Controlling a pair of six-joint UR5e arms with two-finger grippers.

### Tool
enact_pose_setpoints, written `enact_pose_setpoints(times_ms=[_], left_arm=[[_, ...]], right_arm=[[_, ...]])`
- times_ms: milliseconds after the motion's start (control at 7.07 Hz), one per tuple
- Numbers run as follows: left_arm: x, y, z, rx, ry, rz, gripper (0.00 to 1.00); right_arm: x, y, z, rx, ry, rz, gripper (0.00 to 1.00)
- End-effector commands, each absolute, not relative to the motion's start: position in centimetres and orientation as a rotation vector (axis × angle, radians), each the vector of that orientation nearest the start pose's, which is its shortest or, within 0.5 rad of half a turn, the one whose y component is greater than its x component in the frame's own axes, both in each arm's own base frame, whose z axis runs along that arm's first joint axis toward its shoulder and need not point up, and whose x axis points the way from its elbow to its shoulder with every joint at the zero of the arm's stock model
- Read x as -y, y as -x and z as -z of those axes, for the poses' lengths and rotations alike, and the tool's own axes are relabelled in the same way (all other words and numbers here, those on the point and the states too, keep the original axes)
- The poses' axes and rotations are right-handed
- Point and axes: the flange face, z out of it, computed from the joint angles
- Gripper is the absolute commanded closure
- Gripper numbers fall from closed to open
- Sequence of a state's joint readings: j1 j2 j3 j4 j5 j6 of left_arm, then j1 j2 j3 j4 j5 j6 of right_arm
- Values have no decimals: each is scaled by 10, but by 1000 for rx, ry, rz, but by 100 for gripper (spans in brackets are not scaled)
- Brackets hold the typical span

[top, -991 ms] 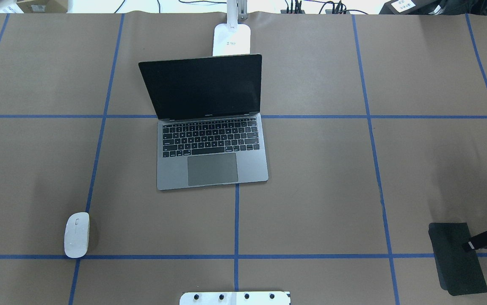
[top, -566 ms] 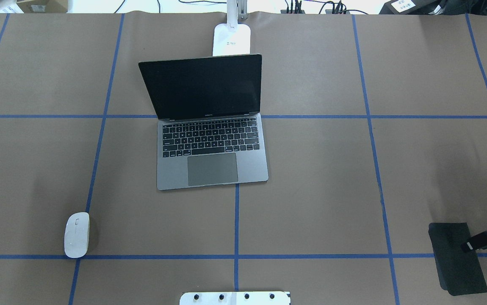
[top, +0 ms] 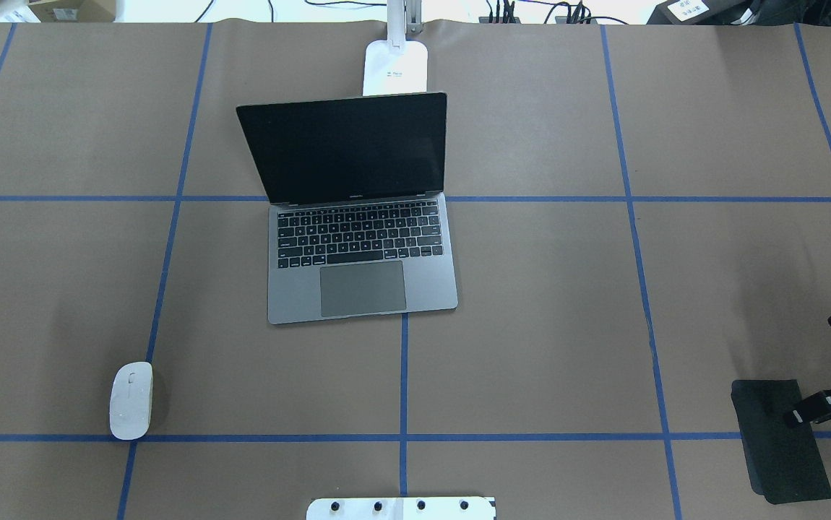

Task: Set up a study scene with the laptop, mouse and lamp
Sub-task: 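Close the right gripper on the black mouse pad's edge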

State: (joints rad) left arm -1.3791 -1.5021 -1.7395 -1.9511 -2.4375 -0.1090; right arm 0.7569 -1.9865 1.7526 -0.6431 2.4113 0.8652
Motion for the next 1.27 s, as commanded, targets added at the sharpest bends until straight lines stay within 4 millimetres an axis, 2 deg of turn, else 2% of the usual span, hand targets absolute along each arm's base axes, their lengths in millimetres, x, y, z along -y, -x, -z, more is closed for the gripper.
enact_pose_setpoints(times_ms=[0,142,283,566,708,1132], left_arm=[[481,-35,-559,-909,-318,-284,0],[481,-35,-559,-909,-316,-284,0],[481,-35,-559,-909,-318,-284,0],[481,-35,-559,-909,-316,-284,0],[481,-35,-559,-909,-318,-284,0],[481,-35,-558,-909,-319,-285,0]], right_arm=[[275,205,-627,1014,171,240,41],[277,205,-626,1011,173,233,41],[277,204,-624,1014,172,234,55],[275,206,-626,1013,183,240,63],[275,205,-625,1015,182,240,56],[274,205,-628,1010,188,237,50]])
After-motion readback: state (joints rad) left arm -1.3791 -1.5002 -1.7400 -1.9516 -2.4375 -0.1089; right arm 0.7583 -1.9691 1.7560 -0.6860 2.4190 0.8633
